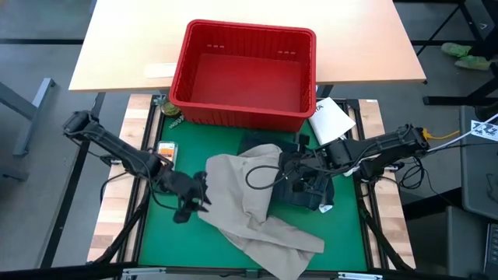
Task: Fold Laundry from Bin
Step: Fold the gray shorts
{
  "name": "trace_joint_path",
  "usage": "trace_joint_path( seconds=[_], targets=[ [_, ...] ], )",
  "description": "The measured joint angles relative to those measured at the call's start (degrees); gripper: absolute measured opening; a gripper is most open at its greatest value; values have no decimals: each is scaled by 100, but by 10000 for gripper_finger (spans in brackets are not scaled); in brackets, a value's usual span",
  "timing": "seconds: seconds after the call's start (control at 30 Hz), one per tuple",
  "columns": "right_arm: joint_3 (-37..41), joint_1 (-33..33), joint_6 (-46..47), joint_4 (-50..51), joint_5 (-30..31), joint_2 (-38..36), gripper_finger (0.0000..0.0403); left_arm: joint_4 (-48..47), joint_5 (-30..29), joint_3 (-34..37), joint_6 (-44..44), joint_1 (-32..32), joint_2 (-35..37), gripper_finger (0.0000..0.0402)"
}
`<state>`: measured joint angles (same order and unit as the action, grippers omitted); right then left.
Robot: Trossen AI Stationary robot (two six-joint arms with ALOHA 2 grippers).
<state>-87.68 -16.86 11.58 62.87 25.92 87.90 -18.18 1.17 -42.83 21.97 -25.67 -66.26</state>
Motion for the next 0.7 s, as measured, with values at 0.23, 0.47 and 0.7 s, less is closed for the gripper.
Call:
trace_joint_path(
  seconds=[0.23,0.47,0.7],
  targets=[
    [0,0,-1,2,-110,0,3,-743,327,0,1820,-424,-127,120],
    [0,0,-1,2,-110,2,3,-1182,-507,0,3265,-1070,-131,120],
    [0,-1,-2,4,-110,7,3,-1164,-1410,36,5081,-1342,-131,120]
  ],
)
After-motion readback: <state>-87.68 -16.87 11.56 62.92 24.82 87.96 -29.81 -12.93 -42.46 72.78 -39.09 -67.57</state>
